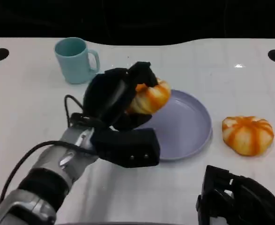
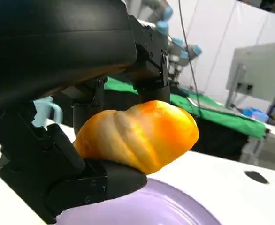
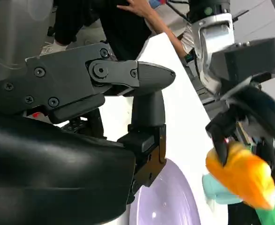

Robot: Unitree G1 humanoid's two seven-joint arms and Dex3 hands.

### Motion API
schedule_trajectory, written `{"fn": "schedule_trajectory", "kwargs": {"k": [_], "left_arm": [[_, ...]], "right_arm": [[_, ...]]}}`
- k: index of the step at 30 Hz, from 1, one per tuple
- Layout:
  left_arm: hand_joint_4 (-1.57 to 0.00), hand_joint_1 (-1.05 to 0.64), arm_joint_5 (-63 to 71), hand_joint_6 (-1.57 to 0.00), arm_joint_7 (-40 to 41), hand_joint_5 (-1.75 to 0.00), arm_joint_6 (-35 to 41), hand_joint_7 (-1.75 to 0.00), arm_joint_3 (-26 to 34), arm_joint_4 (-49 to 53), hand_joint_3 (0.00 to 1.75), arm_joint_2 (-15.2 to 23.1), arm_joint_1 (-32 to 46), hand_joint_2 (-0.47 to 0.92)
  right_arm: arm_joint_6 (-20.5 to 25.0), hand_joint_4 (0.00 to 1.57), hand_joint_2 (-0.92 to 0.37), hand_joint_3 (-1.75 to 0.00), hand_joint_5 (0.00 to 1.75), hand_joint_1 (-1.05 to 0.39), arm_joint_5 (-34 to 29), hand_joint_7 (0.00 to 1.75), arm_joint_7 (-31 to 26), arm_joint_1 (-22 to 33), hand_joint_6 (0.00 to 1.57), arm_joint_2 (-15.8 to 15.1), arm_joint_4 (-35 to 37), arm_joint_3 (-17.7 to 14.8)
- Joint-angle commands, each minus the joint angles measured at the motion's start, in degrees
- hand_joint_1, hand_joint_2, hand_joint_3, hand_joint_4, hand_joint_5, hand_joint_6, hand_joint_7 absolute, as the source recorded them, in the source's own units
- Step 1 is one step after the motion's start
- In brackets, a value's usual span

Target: Grasp the bread from the table and place it into the plate.

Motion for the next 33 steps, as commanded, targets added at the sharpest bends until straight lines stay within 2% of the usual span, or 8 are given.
{"fn": "schedule_trajectory", "kwargs": {"k": [1, 11, 16, 20, 21, 24, 28, 33], "left_arm": [[-1.01, -0.22, 0.0, -0.76, -0.8, -1.75, -0.6, -1.75, -1.4, 5.0, 1.40, -2.1, -3.2, 0.32], [-0.97, -0.22, 2.0, -0.74, 1.1, -1.75, -1.2, -1.75, -5.0, 13.8, 1.29, -5.3, -6.5, 0.38], [-0.74, -0.24, 1.3, -0.71, -2.9, -1.68, -0.1, -1.05, -5.2, 15.4, 0.71, -5.6, -7.3, 0.59], [-0.56, -0.35, 1.4, -0.62, -9.1, -1.22, 0.4, -0.35, -5.9, 14.7, 0.28, -4.6, -7.4, 0.89], [-0.47, -0.43, 1.6, -0.53, -10.3, -0.95, 0.7, -0.20, -6.2, 14.3, 0.28, -4.3, -7.4, 0.91], [-0.31, -0.60, 2.7, -0.38, -13.5, -0.56, 2.6, -0.03, -7.5, 13.2, 0.35, -3.7, -7.3, 0.92], [-0.08, -0.80, 3.7, -0.21, -19.1, -0.38, 5.5, 0.00, -9.1, 10.6, 0.53, -2.4, -7.3, 0.92], [0.00, -0.93, 4.5, -0.12, -23.5, -0.31, 7.9, 0.00, -10.0, 6.0, 0.64, -0.2, -6.4, 0.92]], "right_arm": [[-0.4, 0.63, -0.92, -0.43, 1.75, -0.56, -0.2, 1.75, -0.2, 0.6, 0.40, -0.6, -1.3, -0.2], [0.3, 0.62, -0.92, -0.41, 1.75, -0.57, 0.1, 1.74, 0.0, 0.7, 0.39, -0.3, -1.5, 0.1], [0.1, 0.61, -0.92, -0.42, 1.75, -0.56, 0.0, 1.73, 0.2, 0.6, 0.39, -0.5, -1.5, 0.2], [0.6, 0.61, -0.92, -0.42, 1.75, -0.55, 0.2, 1.73, 0.2, 0.5, 0.39, -0.6, -1.7, 0.2], [0.4, 0.61, -0.92, -0.42, 1.75, -0.55, 0.1, 1.73, 0.2, 0.5, 0.39, -0.7, -1.6, 0.1], [0.0, 0.61, -0.92, -0.41, 1.75, -0.55, -0.1, 1.73, 0.2, 0.4, 0.40, -0.8, -1.6, 0.1], [-0.2, 0.62, -0.92, -0.42, 1.75, -0.55, -0.2, 1.73, 0.3, 0.4, 0.39, -0.7, -1.5, 0.1], [0.1, 0.62, -0.92, -0.43, 1.75, -0.55, -0.3, 1.74, 0.1, 0.3, 0.39, -0.7, -1.6, 0.2]]}}
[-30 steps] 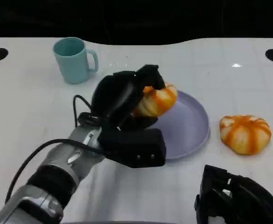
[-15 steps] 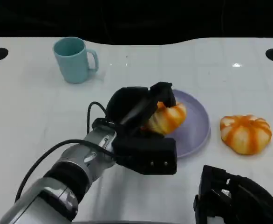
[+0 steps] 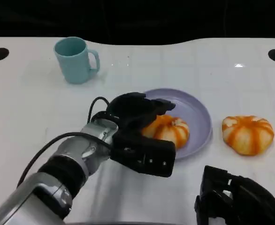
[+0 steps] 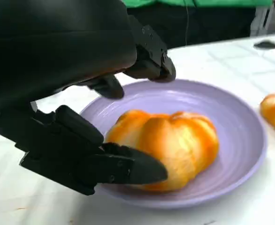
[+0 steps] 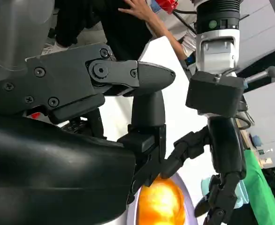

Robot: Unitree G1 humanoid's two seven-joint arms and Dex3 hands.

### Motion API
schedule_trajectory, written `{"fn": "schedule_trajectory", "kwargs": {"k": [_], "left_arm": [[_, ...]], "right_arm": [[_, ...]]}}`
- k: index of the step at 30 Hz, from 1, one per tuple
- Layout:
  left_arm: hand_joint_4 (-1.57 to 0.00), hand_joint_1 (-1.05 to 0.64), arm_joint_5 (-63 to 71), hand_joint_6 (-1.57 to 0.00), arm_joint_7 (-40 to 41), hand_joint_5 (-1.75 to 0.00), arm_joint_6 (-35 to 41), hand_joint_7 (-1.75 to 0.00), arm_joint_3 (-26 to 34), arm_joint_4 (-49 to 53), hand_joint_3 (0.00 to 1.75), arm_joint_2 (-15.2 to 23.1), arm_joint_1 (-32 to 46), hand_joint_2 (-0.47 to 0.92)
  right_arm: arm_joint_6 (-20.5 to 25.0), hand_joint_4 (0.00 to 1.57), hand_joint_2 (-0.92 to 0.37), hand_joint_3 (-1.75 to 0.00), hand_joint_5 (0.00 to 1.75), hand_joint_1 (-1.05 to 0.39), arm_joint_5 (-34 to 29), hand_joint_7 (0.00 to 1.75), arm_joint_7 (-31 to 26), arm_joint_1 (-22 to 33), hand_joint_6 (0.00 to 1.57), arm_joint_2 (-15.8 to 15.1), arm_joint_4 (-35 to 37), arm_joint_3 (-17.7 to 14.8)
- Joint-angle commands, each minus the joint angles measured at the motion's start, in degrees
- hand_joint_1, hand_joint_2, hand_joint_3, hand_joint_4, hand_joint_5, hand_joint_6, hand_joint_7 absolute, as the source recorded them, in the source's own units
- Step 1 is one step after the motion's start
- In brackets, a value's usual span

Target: Grasp the bread from the table and place it into the plate.

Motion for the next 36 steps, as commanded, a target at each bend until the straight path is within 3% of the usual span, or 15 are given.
{"fn": "schedule_trajectory", "kwargs": {"k": [1, 9, 17, 19, 22, 26, 31, 36], "left_arm": [[0.00, -0.94, 0.5, -0.12, -2.9, -0.31, 1.6, 0.00, -0.4, -4.2, 0.65, 2.7, 0.7, 0.92], [-0.04, -0.88, -6.5, -0.18, -4.7, -0.36, -2.4, -0.03, 4.7, -13.8, 0.59, 6.5, 7.2, 0.92], [-0.25, -0.77, -19.0, -0.37, -3.6, -0.50, -11.3, -0.10, 13.5, -18.2, 0.46, 5.6, 15.7, 0.92], [-0.28, -0.75, -22.2, -0.43, -4.8, -0.62, -13.0, -0.11, 15.3, -19.3, 0.44, 5.2, 17.6, 0.92], [-0.26, -0.68, -28.9, -0.52, -8.3, -0.99, -16.8, -0.19, 18.0, -20.3, 0.38, 4.5, 20.5, 0.92], [-0.35, -0.61, -40.8, -0.42, -16.2, -1.44, -17.3, -0.96, 21.9, -24.6, 0.30, 2.8, 26.2, 0.92], [-0.48, -0.64, -49.9, -0.39, -20.9, -1.72, -14.3, -1.50, 25.1, -32.3, 0.31, 0.6, 33.8, 0.92], [-0.58, -0.65, -58.5, -0.45, -27.2, -1.75, -2.9, -1.64, 26.3, -42.8, 0.35, 1.1, 40.9, 0.92]], "right_arm": [[-0.4, 0.62, -0.92, -0.42, 1.75, -0.55, -0.1, 1.75, 0.1, -0.1, 0.39, -0.6, -0.2, -0.2], [-0.4, 0.62, -0.92, -0.42, 1.75, -0.55, 0.1, 1.74, 0.2, -0.2, 0.39, -0.5, 0.0, -0.3], [0.1, 0.62, -0.92, -0.44, 1.75, -0.54, 0.6, 1.74, 0.3, -0.3, 0.39, -0.3, 0.0, -0.4], [0.2, 0.62, -0.92, -0.42, 1.75, -0.55, 0.5, 1.74, 0.0, -0.1, 0.40, -0.3, -0.2, -0.3], [0.5, 0.62, -0.92, -0.42, 1.75, -0.54, 0.8, 1.73, 0.2, -0.1, 0.40, -0.3, -0.3, -0.4], [0.4, 0.62, -0.92, -0.42, 1.75, -0.54, 0.6, 1.73, 0.3, 0.0, 0.40, -0.5, -0.3, -0.3], [0.9, 0.62, -0.92, -0.42, 1.75, -0.55, 0.7, 1.72, 0.2, -0.1, 0.41, -0.6, -0.5, -0.3], [0.6, 0.62, -0.92, -0.42, 1.75, -0.54, 0.4, 1.72, 0.2, -0.2, 0.41, -0.3, -0.3, -0.2]]}}
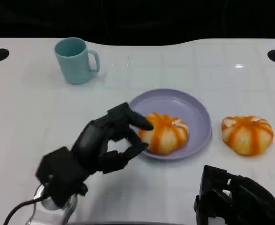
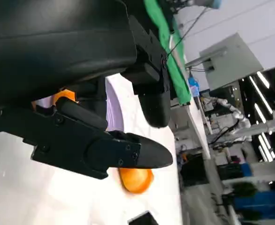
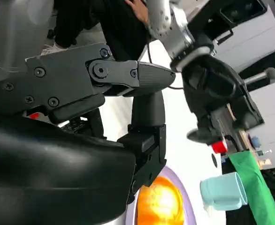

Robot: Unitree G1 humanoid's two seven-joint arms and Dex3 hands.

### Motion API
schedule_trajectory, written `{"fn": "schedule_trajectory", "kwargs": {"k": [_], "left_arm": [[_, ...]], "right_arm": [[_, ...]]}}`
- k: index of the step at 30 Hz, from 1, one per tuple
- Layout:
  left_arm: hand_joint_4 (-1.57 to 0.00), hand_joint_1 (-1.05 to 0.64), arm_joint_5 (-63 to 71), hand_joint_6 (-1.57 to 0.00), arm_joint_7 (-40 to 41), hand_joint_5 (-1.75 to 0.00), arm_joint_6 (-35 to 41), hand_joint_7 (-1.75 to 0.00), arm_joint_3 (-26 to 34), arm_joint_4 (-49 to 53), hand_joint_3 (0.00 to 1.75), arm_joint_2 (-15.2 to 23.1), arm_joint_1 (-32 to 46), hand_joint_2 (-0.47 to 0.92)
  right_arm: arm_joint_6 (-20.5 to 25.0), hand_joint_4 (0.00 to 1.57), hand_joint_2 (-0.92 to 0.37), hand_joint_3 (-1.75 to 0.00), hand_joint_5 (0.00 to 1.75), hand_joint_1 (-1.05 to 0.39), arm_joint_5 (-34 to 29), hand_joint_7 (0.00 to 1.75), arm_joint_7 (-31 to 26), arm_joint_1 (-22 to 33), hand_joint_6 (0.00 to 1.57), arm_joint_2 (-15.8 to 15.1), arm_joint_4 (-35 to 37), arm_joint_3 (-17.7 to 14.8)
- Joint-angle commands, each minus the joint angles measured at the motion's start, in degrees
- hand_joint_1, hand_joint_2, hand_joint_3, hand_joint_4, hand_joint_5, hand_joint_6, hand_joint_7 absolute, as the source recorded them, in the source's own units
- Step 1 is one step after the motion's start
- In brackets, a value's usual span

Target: Grasp the bread from the table and place it into the plate.

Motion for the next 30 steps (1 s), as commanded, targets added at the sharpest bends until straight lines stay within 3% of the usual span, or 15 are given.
{"fn": "schedule_trajectory", "kwargs": {"k": [1, 11, 30], "left_arm": [[-0.60, -0.65, -8.0, -0.47, -5.9, -1.75, 9.6, -1.65, 1.8, -8.1, 0.34, 1.1, 5.6, 0.92], [-0.82, -0.61, -21.2, -0.56, -12.3, -1.75, 27.0, -1.75, 5.2, -20.4, 0.31, 1.1, 16.7, 0.92], [-0.92, -0.68, -22.1, -0.70, -22.1, -1.75, 30.2, -1.75, 6.8, -17.1, 0.28, 1.0, 19.2, 0.92]], "right_arm": [[-0.3, 0.62, -0.92, -0.42, 1.75, -0.54, 0.2, 1.72, 0.1, 0.0, 0.41, -0.3, -0.1, -0.1], [-0.4, 0.63, -0.92, -0.41, 1.75, -0.55, 0.1, 1.71, 0.2, 0.2, 0.42, -0.4, -0.4, -0.2], [-1.3, 0.62, -0.92, -0.43, 1.75, -0.57, 0.1, 1.73, 0.2, 0.8, 0.41, -0.4, -0.8, -0.6]]}}
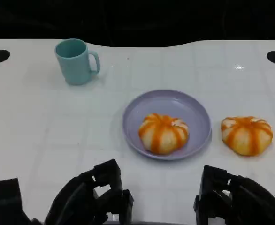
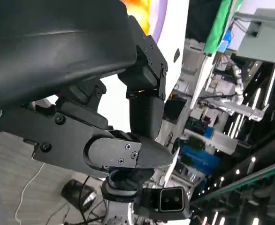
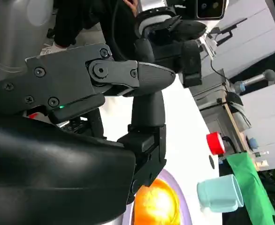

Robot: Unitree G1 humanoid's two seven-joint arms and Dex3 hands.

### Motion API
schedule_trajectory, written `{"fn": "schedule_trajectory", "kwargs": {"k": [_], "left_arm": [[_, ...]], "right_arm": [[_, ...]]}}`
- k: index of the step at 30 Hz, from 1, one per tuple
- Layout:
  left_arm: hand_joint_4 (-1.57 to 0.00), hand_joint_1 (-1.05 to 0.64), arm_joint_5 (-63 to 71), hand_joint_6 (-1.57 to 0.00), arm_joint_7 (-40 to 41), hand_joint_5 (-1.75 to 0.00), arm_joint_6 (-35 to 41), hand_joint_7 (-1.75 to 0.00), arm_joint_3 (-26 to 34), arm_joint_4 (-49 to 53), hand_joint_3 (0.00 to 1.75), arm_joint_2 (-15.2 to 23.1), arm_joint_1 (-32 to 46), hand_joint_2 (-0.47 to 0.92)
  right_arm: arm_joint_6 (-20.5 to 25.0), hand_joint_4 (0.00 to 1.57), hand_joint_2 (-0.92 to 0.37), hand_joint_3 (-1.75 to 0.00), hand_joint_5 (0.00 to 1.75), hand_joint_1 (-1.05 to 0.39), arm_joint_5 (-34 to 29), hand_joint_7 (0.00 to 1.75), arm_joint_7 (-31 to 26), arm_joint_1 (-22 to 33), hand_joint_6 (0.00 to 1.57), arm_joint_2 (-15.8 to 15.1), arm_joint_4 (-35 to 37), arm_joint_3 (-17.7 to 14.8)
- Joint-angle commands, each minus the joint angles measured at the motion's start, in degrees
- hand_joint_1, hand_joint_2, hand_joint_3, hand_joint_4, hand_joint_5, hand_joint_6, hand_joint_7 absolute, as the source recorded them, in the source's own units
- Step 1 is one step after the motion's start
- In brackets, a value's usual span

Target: Grasp the bread from the table and place it into the plate.

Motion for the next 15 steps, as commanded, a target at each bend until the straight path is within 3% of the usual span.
{"fn": "schedule_trajectory", "kwargs": {"k": [1, 15], "left_arm": [[-0.92, -0.68, 0.2, -0.70, -1.1, -1.75, 1.2, -1.75, 0.6, 1.0, 0.28, 0.7, -0.3, 0.92], [-0.94, -0.64, 0.8, -0.72, -1.6, -1.75, 1.9, -1.75, 0.7, 3.7, 0.27, -0.1, -2.4, 0.92]], "right_arm": [[-0.9, 0.62, -0.92, -0.43, 1.75, -0.57, 0.2, 1.73, 0.1, 0.1, 0.41, -0.5, 0.2, -0.6], [-1.0, 0.62, -0.92, -0.39, 1.75, -0.57, 0.5, 1.72, 0.0, -1.1, 0.41, -0.4, 2.5, -1.7]]}}
